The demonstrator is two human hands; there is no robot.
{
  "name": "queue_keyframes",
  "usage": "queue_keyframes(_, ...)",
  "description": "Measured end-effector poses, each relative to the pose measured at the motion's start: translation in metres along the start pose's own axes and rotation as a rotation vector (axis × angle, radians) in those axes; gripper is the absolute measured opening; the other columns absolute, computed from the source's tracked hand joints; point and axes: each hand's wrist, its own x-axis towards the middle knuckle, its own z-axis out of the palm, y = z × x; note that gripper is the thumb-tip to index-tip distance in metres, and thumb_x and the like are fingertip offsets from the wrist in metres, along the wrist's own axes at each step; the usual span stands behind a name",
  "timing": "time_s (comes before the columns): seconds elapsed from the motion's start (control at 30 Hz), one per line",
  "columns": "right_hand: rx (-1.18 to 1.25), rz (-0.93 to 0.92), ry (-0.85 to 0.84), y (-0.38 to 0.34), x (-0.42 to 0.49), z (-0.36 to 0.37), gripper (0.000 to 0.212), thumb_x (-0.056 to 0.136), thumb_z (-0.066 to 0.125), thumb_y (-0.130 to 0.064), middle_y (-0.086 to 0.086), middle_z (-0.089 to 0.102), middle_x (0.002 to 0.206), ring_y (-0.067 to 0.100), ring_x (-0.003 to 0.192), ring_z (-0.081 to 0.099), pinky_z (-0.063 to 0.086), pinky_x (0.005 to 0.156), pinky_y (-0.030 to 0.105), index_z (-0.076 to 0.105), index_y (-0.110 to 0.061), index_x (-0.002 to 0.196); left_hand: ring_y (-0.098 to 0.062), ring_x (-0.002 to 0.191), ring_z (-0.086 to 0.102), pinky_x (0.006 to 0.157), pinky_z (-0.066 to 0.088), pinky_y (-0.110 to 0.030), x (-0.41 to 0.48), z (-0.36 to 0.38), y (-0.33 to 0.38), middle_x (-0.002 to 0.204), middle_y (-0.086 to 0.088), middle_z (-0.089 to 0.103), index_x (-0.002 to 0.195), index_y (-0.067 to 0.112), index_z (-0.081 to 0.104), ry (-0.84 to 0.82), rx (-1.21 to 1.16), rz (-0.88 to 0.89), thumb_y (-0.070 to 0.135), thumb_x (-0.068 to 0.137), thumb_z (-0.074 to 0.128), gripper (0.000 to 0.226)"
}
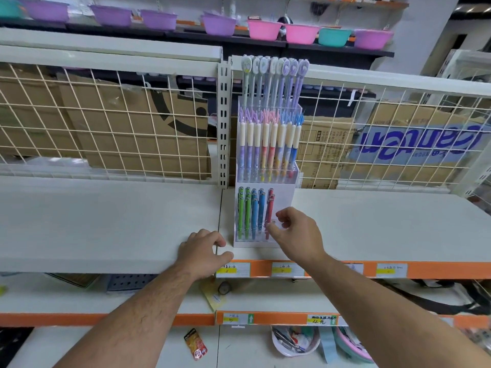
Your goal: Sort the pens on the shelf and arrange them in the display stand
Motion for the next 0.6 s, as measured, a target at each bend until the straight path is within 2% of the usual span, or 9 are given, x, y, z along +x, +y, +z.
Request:
queue_keyframes(0.1, -0.063, -0.023, -0.042, 0.001, -0.017, -0.002, 0.05, 0.088, 0.069, -0.046, -0.004, 0.065, 0.124, 0.013, 0.11, 0.06, 0.049, 0.093, 0.03, 0.062, -0.019, 0.13, -0.009, 0.114, 0.045, 0.096, 0.038, -0.034, 0.0, 0.0, 0.0, 0.114, 0.018, 0.05, 0.1, 0.041, 0.055, -0.006, 0.027, 0.008, 0.06, 0.08, 0.063, 0.028)
queue_keyframes(0.2, -0.126, -0.046, -0.083, 0.001, -0.032, -0.004, 0.054, 0.089, 0.066, -0.047, -0.003, 0.061, 0.134, 0.014, 0.119, 0.056, 0.045, 0.099, 0.03, 0.059, -0.02, 0.135, -0.01, 0.115, 0.044, 0.096, 0.037, -0.034, -0.001, 0.0, 0.001, 0.116, 0.019, 0.05, 0.102, 0.041, 0.055, -0.016, 0.065, 0.023, 0.062, 0.081, 0.061, 0.03)
queue_keyframes(0.6, -0.122, -0.055, -0.098, -0.001, -0.063, -0.016, 0.056, 0.088, 0.068, -0.047, -0.007, 0.057, 0.137, 0.011, 0.121, 0.054, 0.046, 0.097, 0.029, 0.056, -0.026, 0.138, -0.011, 0.114, 0.044, 0.095, 0.038, -0.035, -0.02, -0.011, 0.027, 0.115, 0.014, 0.053, 0.105, 0.04, 0.054, -0.011, 0.072, 0.049, 0.053, 0.081, 0.063, 0.029)
